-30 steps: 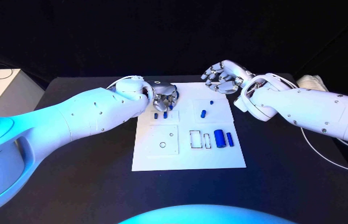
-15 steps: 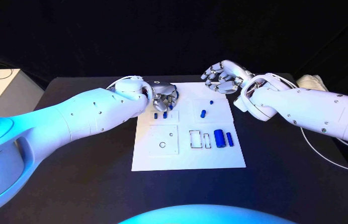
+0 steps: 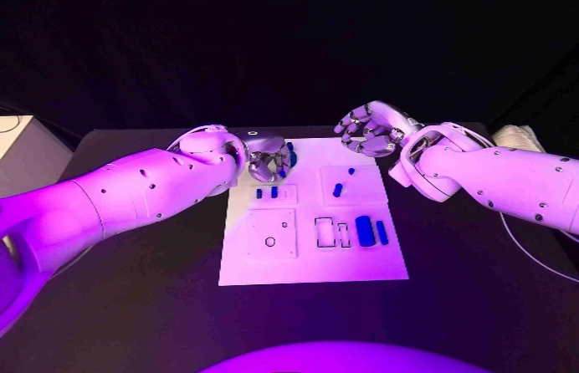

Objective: Assemble the parts on the task board

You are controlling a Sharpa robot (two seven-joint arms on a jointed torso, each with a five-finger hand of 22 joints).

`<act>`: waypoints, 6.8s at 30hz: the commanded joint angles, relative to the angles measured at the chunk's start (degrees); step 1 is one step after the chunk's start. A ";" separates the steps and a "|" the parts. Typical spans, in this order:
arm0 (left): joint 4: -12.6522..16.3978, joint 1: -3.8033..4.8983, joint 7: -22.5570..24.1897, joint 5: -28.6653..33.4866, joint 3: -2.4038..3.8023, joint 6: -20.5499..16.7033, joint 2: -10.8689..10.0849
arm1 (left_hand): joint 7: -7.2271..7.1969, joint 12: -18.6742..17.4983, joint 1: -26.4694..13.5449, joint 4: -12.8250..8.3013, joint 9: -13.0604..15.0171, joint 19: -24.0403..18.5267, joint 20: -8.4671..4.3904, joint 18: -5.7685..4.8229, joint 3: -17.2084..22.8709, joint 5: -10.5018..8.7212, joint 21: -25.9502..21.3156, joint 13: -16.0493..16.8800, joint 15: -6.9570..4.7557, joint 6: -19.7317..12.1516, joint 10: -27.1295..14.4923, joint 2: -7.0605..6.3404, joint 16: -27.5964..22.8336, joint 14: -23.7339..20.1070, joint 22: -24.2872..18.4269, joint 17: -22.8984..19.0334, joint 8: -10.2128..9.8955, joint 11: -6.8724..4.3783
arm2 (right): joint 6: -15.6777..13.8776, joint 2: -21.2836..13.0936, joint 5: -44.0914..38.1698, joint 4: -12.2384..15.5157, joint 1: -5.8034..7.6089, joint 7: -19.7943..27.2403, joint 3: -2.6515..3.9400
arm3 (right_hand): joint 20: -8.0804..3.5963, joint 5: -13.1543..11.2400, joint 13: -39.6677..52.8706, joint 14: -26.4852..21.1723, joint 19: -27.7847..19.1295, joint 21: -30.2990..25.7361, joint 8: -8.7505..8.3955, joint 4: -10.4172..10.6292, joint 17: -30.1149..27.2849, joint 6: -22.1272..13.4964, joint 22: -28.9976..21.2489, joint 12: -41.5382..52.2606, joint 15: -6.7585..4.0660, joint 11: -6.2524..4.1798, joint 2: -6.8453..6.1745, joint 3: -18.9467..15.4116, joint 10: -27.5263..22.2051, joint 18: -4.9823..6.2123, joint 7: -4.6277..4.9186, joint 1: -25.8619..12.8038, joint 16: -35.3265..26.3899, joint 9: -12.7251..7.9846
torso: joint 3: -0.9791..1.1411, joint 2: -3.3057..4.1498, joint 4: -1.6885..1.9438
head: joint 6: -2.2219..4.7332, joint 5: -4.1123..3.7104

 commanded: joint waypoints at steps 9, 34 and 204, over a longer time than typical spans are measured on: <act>4.61 0.09 0.54 5.10 2.18 -0.29 -4.47 | 0.17 -0.64 -0.28 -0.11 0.01 0.43 0.20 -1.12 0.42 -0.16 0.30 -0.11 -0.01 0.25 0.59 0.12 0.33 0.50 0.08 0.15 -0.23 0.05 | 0.61 -0.39 0.04 -0.19 0.03 -0.22 0.05 | -0.12 0.39 -0.05 0.96 2.23 0.10 -0.22 0.10 0.04 -0.06 3.42 -0.19 -0.03 0.06 0.10 -0.08 0.35 0.92 0.32 0.05 0.25 -0.04 | 0.01 -0.08 0.24 | -0.16 -0.01; 1.47 -0.12 0.04 4.05 1.78 1.93 -4.69 | 0.21 -1.16 -0.37 -0.12 0.07 0.31 0.26 -1.09 0.43 -0.15 0.23 -0.18 0.05 0.29 0.80 0.05 0.24 0.33 -0.01 -0.22 -0.39 0.10 | 0.56 -0.42 0.04 0.00 0.03 -0.21 0.04 | -0.12 0.41 -0.17 0.94 2.23 0.06 -0.23 0.10 -0.02 -0.02 3.39 -0.31 -0.03 0.07 0.10 -0.11 0.45 0.93 0.33 0.08 0.20 -0.04 | -0.02 0.12 -0.09 | -0.48 0.64; 27.13 -2.48 17.58 72.94 3.89 -0.78 -27.09 | 5.26 -7.67 -0.29 1.10 -2.83 -12.98 6.26 0.60 -2.89 -0.02 -44.82 -3.08 6.68 -8.69 -5.29 0.57 -53.71 -21.06 -35.29 -38.23 -0.98 5.46 | 12.08 1.97 -28.09 -2.39 -3.17 -16.59 -0.03 | -0.21 -3.34 -6.48 1.88 2.79 -0.85 1.14 1.06 -0.13 3.68 2.76 -5.63 -0.27 -0.45 -2.38 -0.71 1.96 1.04 -1.19 -0.59 0.37 1.04 | -0.04 0.10 0.09 | 0.82 -3.53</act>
